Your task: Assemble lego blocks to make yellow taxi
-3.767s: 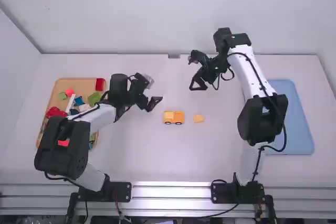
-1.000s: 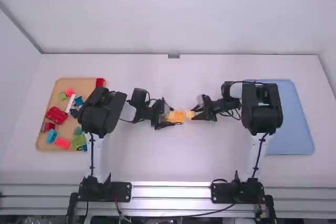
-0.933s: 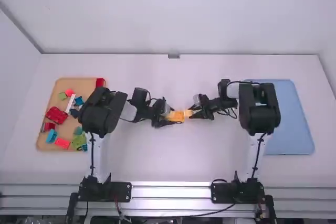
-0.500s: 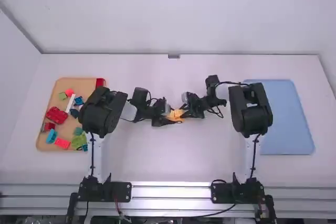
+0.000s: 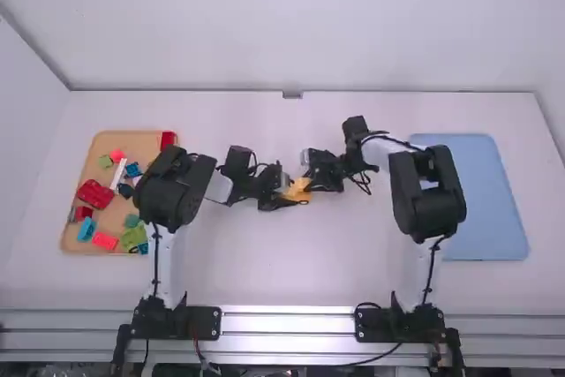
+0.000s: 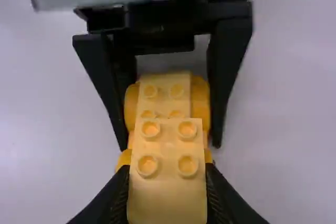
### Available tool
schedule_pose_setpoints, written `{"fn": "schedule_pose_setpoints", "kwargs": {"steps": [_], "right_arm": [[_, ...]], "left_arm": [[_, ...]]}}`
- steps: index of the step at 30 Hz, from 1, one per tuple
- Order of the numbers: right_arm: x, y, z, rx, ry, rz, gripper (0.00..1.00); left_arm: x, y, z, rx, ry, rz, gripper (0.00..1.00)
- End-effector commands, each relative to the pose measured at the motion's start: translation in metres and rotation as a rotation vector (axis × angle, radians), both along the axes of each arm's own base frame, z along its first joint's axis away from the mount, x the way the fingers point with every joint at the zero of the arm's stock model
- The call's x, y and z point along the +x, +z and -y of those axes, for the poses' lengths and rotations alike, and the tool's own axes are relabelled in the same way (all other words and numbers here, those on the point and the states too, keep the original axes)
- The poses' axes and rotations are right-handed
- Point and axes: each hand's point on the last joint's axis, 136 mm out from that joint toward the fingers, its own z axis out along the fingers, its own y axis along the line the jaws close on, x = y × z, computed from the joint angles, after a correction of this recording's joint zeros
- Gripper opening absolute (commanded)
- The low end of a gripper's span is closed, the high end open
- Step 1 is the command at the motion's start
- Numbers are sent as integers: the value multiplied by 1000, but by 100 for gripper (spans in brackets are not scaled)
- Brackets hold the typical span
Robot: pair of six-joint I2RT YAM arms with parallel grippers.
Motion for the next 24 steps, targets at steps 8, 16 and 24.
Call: {"fn": "schedule_pose_setpoints", "kwargs": {"steps": [8, 16, 24], "right_arm": [[-18, -14, -2, 81, -68, 4, 10], [-27, -15, -2, 100, -29, 16, 10], [-29, -26, -8, 23, -31, 17, 7]], "left_arm": [[-8, -23, -5, 62, 40, -75, 15], [-9, -22, -4, 61, 27, -65, 15], [-24, -32, -6, 99, -9, -102, 11]]}}
